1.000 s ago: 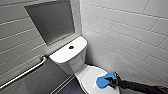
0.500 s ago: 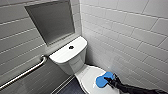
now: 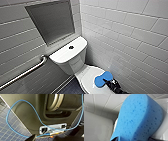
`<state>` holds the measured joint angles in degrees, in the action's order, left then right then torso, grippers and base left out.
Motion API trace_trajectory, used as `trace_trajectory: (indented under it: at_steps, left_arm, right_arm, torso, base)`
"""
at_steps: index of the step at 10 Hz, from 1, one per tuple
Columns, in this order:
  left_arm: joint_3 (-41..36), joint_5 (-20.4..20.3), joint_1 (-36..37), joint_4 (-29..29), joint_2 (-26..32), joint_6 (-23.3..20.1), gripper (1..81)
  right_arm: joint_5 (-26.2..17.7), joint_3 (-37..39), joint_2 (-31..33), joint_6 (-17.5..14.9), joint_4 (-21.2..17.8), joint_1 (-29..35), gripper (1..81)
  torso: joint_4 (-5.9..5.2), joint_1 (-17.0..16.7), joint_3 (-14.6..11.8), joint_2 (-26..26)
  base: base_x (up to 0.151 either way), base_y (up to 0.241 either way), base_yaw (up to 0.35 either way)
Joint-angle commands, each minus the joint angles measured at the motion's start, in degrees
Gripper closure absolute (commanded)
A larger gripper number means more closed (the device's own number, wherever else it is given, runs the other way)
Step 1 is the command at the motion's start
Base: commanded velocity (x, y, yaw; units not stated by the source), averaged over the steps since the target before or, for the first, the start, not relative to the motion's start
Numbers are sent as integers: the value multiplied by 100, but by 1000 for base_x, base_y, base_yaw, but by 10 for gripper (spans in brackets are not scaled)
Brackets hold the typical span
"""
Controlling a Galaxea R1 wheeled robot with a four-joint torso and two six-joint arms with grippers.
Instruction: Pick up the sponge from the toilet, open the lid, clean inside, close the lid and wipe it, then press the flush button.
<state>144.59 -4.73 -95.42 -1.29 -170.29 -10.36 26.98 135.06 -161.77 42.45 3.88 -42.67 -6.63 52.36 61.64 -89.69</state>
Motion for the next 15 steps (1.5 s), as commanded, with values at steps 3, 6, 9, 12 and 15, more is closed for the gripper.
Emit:
trace_trajectory:
  at_steps: [3, 6, 9, 12, 15]
  left_arm:
    - [-36, 683, -228, -152, 12, -1, 10]
    - [-45, 710, -228, -170, -5, -1, 10]
    - [-54, 710, -228, -152, -32, -10, 10]
    - [-54, 693, -227, -126, -84, -18, 10]
    - [-54, 658, -193, -91, -172, -45, 10]
  right_arm:
    - [-843, 555, -165, 79, 245, 16, 10]
    - [-843, 643, -244, 115, 245, 16, 10]
    - [-834, 740, -210, 106, 289, 60, 811]
    - [-422, -261, 469, 141, 605, 183, 811]
    - [-360, -1834, 1477, 79, 685, 333, 811]
  torso:
    - [0, 0, 0, 0]
    - [0, 0, -2, -2]
    - [0, 0, -2, -2]
    - [0, 0, -2, -2]
    - [0, 0, -2, -2]
  base:
    - [0, 0, 0]
    - [0, 0, 0]
    - [0, 0, 0]
    - [0, 0, 0]
    - [0, 0, 0]
